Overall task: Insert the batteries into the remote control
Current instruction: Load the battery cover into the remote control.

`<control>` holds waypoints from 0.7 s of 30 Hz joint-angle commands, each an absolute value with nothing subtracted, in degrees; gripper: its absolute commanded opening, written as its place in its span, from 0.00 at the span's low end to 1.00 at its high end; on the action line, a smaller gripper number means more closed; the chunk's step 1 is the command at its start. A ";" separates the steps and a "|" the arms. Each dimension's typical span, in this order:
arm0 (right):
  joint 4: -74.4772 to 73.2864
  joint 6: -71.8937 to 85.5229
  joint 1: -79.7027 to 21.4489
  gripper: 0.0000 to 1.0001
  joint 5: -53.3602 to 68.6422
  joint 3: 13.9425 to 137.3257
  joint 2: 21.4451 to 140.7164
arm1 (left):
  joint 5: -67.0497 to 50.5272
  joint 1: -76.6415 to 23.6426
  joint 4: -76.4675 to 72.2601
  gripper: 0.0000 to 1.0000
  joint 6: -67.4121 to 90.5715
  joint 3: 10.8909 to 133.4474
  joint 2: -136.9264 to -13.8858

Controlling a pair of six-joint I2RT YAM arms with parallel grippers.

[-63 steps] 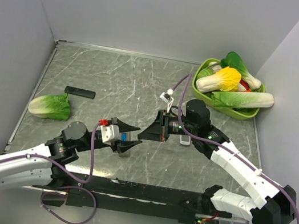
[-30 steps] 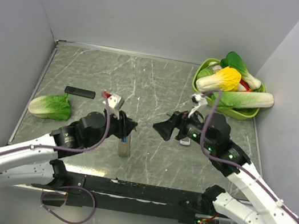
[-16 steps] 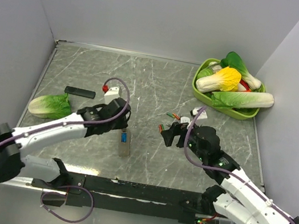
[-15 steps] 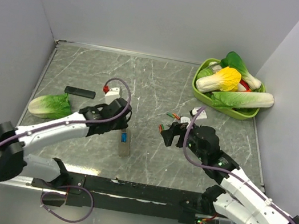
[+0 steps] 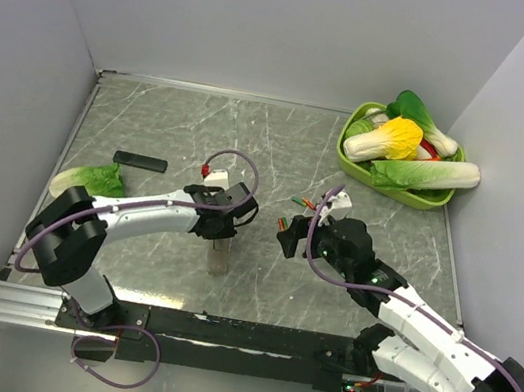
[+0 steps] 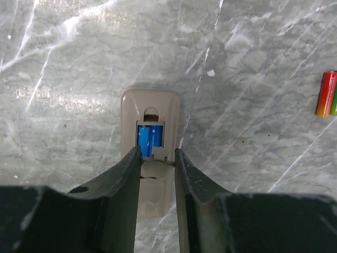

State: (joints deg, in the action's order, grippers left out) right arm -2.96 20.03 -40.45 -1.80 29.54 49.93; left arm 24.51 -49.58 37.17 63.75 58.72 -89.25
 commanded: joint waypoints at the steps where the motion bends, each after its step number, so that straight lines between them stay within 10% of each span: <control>1: -0.26 19.60 -40.25 1.00 -0.62 29.44 50.62 | 25.58 -50.71 39.37 0.01 66.00 61.17 -90.09; 21: -0.53 19.69 -40.17 1.00 1.14 29.36 50.54 | 27.60 -50.63 40.43 0.01 65.92 60.56 -89.47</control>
